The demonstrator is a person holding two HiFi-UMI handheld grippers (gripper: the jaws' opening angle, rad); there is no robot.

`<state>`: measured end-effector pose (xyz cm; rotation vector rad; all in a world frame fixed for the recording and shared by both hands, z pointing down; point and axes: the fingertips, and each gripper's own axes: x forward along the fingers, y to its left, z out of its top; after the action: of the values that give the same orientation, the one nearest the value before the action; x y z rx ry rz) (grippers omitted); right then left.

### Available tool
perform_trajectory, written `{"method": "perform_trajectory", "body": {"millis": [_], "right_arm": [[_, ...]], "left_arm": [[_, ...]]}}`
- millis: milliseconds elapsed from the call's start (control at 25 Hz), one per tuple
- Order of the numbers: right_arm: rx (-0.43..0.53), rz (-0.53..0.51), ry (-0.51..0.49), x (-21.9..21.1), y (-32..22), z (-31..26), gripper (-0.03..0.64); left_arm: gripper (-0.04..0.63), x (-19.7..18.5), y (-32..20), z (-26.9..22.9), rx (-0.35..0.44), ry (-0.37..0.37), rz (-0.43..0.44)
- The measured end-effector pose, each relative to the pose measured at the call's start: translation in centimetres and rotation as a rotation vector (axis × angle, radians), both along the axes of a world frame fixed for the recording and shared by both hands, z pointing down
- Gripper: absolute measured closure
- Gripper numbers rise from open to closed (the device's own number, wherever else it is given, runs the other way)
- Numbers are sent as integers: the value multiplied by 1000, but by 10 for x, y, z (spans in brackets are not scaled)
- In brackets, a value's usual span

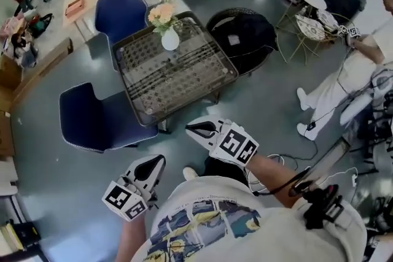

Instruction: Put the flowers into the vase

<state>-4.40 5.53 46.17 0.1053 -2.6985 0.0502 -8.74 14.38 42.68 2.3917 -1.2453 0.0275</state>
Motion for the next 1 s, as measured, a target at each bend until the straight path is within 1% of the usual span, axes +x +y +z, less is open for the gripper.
{"method": "perform_trajectory", "body": {"millis": [120,320,480,720,1000], "right_arm": [[6,-5,-16,3,13,-10,607],[1,-7,-31,2,33,-15,607],[5,-26,-40,-4,47,-16,607],[8,-58,-33,-6,58,-10,607],[18,-73,-43,-7,60,-12,607]], "left_arm": [[586,7,3,1,-1,-18,17],[586,15,9,-5,17,-17,42],[586,16,18,-3,12,-19,48],[586,14,24,3,3,-11,16],[586,16,29,2,5,-18,8]]}}
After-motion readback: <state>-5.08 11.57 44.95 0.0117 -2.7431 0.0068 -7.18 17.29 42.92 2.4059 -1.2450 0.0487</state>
